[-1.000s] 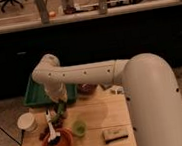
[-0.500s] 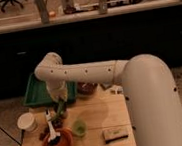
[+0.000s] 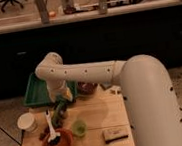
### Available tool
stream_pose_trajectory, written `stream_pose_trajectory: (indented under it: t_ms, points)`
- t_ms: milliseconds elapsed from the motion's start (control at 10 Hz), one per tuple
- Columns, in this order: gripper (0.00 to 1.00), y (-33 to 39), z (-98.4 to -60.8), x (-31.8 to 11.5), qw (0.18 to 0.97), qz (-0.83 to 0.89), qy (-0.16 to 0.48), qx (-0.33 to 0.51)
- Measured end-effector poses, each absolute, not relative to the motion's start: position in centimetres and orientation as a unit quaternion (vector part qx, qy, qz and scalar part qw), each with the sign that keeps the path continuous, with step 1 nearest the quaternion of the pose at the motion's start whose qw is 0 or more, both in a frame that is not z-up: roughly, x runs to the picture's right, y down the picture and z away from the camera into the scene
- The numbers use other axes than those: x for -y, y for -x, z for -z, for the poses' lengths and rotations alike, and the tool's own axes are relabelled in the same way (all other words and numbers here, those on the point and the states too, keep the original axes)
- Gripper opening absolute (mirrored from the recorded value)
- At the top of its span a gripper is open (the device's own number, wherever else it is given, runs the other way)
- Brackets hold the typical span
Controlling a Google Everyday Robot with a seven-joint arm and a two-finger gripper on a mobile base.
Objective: Place pepper in metal cup
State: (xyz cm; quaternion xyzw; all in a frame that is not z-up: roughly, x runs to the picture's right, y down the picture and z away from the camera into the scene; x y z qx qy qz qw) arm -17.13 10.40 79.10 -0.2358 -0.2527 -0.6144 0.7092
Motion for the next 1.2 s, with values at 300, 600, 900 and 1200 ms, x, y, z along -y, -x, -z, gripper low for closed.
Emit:
stream_pose_trajectory:
  t_ms: [300,600,900,1200]
  points:
    - [0.80,17.21,-79.26,-10.43,0.708,0.615,0.237,0.253]
    - [0.80,17.23,-79.37,-10.41,0.707,0.616,0.238,0.253]
    - [0.80,17.15,-79.47,-10.40,0.707,0.614,0.241,0.255]
    - [0.80,17.12,-79.53,-10.35,0.707,0.613,0.242,0.257]
